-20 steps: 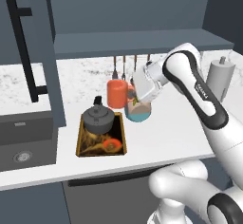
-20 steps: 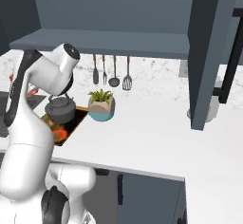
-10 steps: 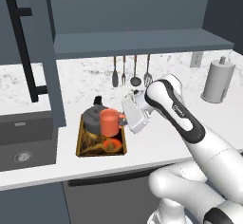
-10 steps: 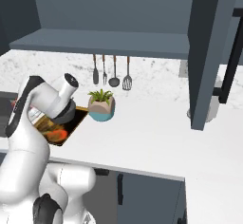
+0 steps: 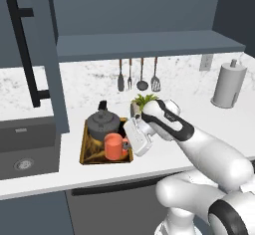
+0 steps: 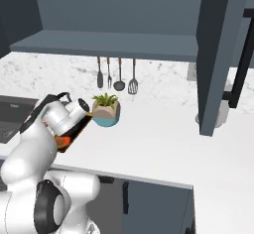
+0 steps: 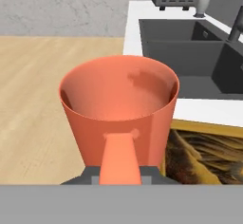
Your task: Pick the kettle from the counter and place it on the tray. Then pick the mug from the cabinet and place it on the tray. Then close the cabinet doors.
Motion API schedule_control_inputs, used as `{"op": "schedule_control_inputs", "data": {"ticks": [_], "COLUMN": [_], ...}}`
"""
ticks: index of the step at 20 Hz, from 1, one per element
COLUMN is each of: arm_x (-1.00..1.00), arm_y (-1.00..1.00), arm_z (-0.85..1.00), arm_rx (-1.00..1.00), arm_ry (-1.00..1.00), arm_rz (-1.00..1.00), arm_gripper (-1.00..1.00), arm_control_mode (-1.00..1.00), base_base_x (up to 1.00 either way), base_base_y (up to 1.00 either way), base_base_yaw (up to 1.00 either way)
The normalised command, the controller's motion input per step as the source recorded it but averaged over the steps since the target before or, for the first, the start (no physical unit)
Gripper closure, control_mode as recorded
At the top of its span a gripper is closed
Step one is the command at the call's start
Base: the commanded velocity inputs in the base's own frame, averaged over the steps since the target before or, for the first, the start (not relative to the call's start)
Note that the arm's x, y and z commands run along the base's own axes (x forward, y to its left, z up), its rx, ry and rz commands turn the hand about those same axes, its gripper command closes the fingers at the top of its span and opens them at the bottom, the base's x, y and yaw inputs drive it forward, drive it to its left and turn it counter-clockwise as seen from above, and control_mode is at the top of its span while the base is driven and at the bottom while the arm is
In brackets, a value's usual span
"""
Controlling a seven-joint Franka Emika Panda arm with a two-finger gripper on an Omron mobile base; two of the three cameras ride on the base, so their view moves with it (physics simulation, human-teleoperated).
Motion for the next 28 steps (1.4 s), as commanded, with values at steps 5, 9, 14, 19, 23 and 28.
{"op": "schedule_control_inputs", "data": {"ticks": [5,9,14,19,23,28], "arm_x": [0.59,0.59,0.43,0.24,0.16,0.01], "arm_y": [0.0,0.11,0.36,0.21,0.04,0.0], "arm_z": [-0.32,-0.3,-0.31,-0.27,-0.2,-0.03], "arm_rx": [0.0,0.0,0.0,0.0,0.0,0.0], "arm_ry": [0.0,0.0,0.0,-0.02,-0.06,-0.04], "arm_rz": [0.0,0.0,0.0,0.0,0.0,0.0], "arm_gripper": [1.0,1.0,1.0,1.0,1.0,1.0], "arm_control_mode": [-1.0,-1.0,-1.0,-1.0,-1.0,-1.0], "base_base_x": [0.0,0.0,0.0,0.0,0.0,0.0], "base_base_y": [0.0,0.0,0.0,0.0,0.0,0.0], "base_base_yaw": [0.0,0.0,0.0,0.0,0.0,0.0]}}
